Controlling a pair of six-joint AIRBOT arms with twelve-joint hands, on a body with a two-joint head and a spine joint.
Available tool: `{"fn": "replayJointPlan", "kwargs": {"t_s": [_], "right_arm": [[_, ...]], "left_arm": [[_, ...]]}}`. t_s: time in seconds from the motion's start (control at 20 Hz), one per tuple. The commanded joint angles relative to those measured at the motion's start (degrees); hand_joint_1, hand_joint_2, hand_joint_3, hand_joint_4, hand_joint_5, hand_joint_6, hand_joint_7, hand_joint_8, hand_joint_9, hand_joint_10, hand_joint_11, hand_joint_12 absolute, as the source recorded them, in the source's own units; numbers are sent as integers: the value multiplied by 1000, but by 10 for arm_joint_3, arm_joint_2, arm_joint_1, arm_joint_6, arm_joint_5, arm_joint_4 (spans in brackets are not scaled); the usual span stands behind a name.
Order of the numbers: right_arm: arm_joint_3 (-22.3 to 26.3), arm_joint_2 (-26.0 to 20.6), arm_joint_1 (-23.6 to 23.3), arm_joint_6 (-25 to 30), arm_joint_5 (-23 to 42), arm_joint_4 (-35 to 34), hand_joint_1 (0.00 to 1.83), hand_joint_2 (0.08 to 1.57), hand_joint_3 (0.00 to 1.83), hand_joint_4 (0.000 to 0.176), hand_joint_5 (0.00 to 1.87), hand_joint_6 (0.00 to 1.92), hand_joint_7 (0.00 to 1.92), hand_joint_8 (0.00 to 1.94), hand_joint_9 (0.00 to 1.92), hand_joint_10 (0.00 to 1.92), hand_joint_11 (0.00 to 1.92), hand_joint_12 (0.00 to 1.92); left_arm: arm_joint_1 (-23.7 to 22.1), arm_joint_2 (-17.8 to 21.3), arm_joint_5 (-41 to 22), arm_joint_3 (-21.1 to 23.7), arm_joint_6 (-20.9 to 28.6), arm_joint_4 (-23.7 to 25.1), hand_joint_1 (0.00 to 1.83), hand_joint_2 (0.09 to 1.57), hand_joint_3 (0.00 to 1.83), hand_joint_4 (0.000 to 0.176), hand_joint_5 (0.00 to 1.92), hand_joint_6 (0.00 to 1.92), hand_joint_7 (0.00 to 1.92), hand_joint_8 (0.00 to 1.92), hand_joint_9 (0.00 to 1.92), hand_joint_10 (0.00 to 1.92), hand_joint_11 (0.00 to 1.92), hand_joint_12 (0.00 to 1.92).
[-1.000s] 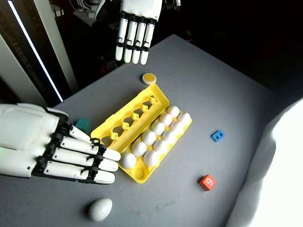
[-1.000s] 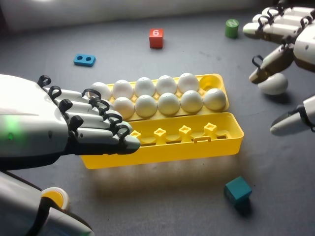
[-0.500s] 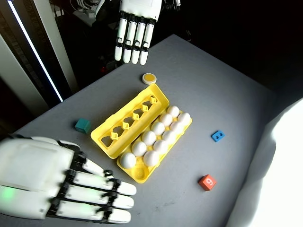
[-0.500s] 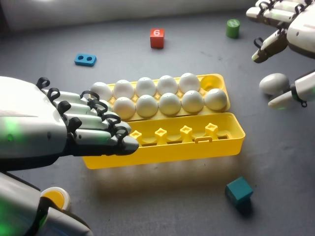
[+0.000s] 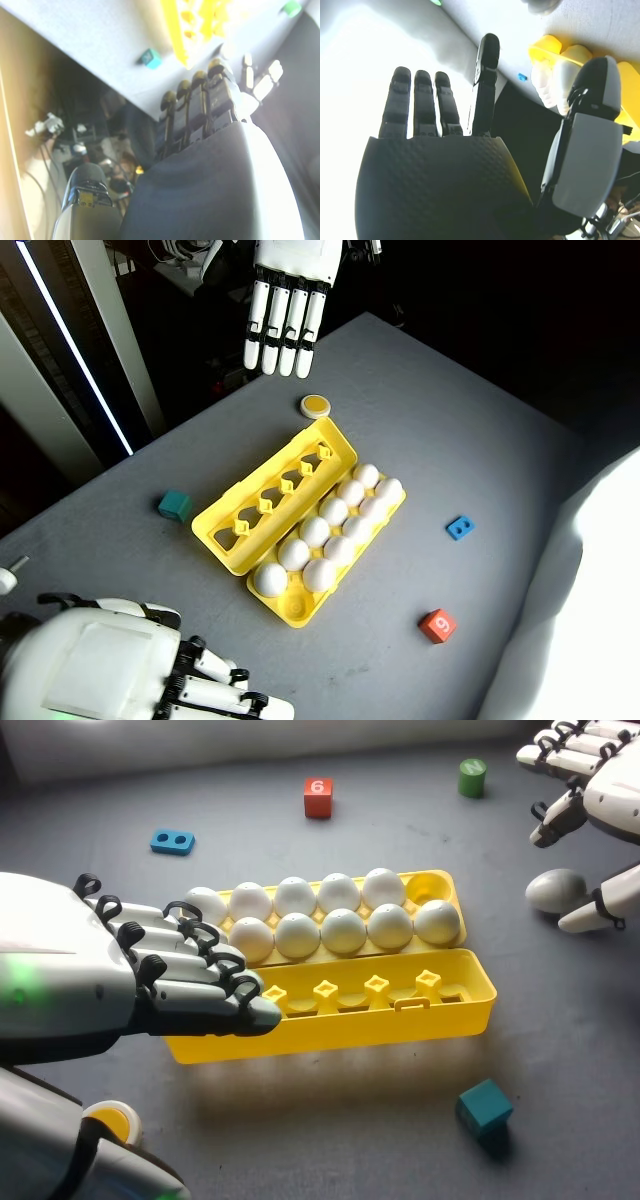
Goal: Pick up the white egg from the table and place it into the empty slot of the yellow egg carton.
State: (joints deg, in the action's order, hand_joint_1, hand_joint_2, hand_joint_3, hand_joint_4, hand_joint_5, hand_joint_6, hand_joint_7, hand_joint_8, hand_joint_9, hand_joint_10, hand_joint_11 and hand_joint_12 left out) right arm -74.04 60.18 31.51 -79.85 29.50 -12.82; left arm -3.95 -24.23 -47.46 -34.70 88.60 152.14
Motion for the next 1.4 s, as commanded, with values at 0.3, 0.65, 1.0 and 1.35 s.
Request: {"fn": "replayJointPlan", "kwargs": {"t_s": [0.3,0.65,1.0,1.35], "right_arm": [[-61,32,16,-1,72,-2,675,761,0,116,865,27,0,0,0,0,0,0],[-83,54,17,-1,75,-2,714,770,1,105,880,24,0,0,0,0,0,0],[-91,67,15,-1,79,-2,810,795,8,101,947,34,0,0,0,0,0,0],[-91,73,14,-1,80,-2,947,822,13,48,1036,48,0,0,0,0,0,0]], "left_arm": [[-19,-1,41,-8,-1,-22,0,1079,1,0,113,19,94,22,43,13,21,9],[-27,-2,41,-28,3,-8,0,1072,0,0,60,0,44,0,0,0,0,0],[-46,-1,41,-19,4,24,0,1073,0,0,78,7,56,6,6,2,0,0],[-48,-1,41,-10,8,50,0,1076,0,0,69,0,41,0,1,0,3,3]]}}
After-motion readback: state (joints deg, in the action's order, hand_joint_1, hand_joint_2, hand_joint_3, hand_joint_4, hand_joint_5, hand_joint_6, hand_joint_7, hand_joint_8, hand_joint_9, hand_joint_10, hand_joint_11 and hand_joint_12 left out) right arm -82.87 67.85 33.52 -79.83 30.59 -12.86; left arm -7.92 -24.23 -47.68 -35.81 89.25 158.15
